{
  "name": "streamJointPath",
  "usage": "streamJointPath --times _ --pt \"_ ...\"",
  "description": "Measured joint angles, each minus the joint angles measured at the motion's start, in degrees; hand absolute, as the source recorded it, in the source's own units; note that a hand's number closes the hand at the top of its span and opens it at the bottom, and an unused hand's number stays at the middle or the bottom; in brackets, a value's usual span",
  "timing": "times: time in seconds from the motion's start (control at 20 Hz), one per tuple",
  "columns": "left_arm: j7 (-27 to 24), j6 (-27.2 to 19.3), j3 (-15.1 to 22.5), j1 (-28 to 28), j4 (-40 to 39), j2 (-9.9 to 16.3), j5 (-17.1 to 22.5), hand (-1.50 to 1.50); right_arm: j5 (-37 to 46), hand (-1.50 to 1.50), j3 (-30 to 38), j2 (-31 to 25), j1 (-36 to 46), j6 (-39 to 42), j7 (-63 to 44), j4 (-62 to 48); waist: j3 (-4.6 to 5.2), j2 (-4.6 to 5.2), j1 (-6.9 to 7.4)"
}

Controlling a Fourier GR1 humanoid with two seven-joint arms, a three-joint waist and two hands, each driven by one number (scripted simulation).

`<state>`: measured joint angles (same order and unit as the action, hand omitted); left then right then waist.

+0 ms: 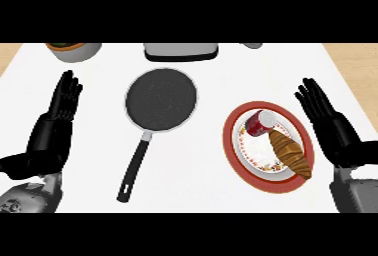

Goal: Pick the can from the plate and place it in the pan

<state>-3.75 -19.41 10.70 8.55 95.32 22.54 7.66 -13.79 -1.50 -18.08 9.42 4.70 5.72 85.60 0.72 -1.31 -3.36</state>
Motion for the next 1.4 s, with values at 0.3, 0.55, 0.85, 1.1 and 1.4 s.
streamJointPath --times 0.3,0.55,0.85,1.1,1.4 --pt "3.59 1.5 -0.64 0.45 -2.15 -1.3 3.41 0.0 -9.65 1.5 -0.61 -2.31 9.67 15.48 2.42 1.32 -0.7 1.57 4.72" --pt "8.48 2.76 -1.63 0.71 -4.45 -2.3 7.41 0.0 -4.62 -1.5 3.35 -11.85 13.55 26.18 14.53 -3.98 -0.89 2.21 4.9" --pt "11.81 4.1 -2.44 1.96 -5.44 -2.32 9.64 0.0 5.91 -1.5 6.66 -21.73 14.5 28.86 28.95 -14.35 -1.02 2.5 5.49" --pt "13.12 5.4 -3.22 2.38 -5.22 -1.61 10.69 0.0 14.51 -1.5 4.03 -26.97 17.23 24.23 37.07 -17.8 -1.0 2.4 6.19" --pt "13.13 4.9 -2.5 2.7 -5.9 -2.67 9.44 0.0 23.81 -1.5 -3.4 -29.65 22.86 18.99 41.05 -19.78 -0.85 2.15 6.1"
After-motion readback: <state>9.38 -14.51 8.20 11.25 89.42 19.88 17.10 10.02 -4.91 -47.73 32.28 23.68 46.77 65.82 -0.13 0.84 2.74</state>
